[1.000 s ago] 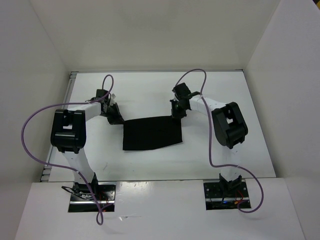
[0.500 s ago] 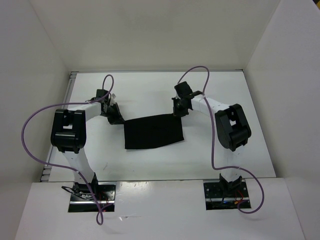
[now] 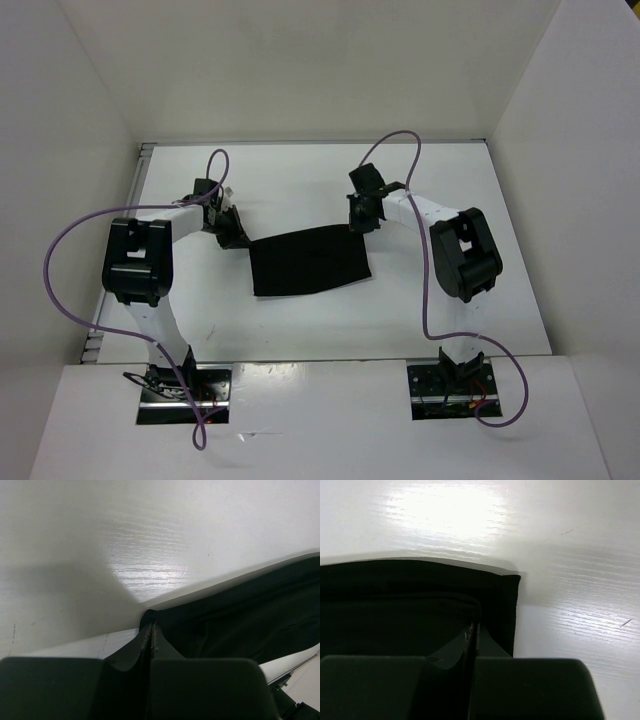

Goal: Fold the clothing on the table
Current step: Fold the skirt

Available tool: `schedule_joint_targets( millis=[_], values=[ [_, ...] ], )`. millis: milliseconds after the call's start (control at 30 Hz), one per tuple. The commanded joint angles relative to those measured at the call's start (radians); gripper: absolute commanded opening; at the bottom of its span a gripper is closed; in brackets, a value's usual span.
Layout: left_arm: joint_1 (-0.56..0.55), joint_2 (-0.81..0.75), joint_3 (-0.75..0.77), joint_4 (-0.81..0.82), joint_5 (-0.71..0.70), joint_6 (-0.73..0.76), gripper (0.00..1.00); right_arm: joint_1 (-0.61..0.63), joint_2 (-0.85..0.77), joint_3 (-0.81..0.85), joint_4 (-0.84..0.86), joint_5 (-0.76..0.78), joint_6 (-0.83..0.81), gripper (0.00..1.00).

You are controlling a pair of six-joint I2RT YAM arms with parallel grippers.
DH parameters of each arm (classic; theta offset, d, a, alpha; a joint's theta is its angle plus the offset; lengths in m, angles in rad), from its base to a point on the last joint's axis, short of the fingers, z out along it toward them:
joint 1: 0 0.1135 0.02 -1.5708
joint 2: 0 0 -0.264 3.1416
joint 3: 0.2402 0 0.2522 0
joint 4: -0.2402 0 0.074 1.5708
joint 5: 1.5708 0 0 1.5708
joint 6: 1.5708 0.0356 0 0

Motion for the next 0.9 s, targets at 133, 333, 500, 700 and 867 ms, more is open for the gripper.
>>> schedule_joint_targets(
  millis=[133,333,500,700,867],
  values=[
    [-0.015,0.030,-0.012,-0.006,-0.018,0.010,0.00,0.002,-0.052,-0.003,0.014,0.105,0.026,0.02],
    [-0.015,0.029,-0.003,-0.006,-0.018,0.010,0.00,0.002,-0.024,0.047,-0.028,0.106,0.026,0.41],
    [-0.015,-0.067,-0.012,0.036,0.043,0.019,0.25,0.002,-0.197,0.101,-0.021,0.143,0.003,0.46],
    [-0.015,-0.175,-0.021,0.021,0.158,0.049,0.52,0.024,-0.241,0.121,-0.084,0.008,-0.011,0.46],
    [-0.024,-0.166,-0.043,0.021,0.177,0.039,0.53,0.048,-0.198,0.038,-0.106,-0.089,-0.011,0.43]
  ],
)
